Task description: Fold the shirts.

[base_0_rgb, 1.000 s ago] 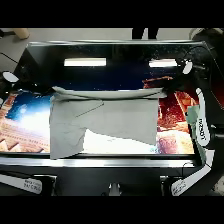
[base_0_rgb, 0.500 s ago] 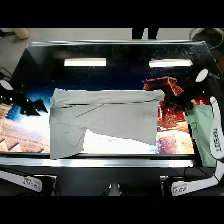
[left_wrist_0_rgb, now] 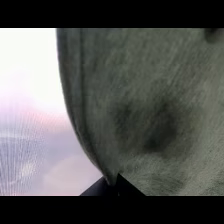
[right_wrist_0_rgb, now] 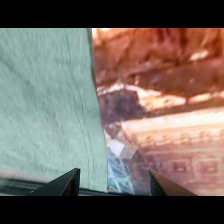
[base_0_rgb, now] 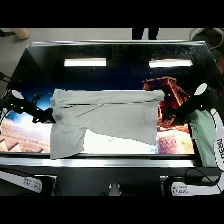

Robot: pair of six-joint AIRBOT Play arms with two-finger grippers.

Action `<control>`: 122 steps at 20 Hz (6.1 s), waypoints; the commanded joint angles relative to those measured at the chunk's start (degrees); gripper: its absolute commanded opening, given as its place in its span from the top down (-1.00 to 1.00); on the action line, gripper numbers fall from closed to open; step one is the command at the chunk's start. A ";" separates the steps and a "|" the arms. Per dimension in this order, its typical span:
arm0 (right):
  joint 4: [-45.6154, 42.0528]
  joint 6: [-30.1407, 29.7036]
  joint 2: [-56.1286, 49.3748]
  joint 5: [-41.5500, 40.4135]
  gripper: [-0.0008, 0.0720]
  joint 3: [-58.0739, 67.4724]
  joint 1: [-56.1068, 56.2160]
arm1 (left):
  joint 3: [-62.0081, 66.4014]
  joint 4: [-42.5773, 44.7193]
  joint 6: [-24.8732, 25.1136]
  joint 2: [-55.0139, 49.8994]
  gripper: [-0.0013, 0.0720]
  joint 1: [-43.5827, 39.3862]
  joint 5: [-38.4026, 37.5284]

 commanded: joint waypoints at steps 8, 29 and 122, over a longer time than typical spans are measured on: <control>14.45 -3.65 6.29 -14.60 -0.31 -25.44 3.52 | -0.39 0.22 1.88 4.07 0.89 -0.55 0.59; -17.03 0.61 47.19 -6.29 0.92 49.72 4.24 | 44.48 3.80 -7.32 63.23 0.91 -3.39 9.55; 2.97 -9.09 8.79 -11.28 0.91 -15.65 -8.20 | -41.22 -9.16 5.38 38.49 0.90 -5.88 13.38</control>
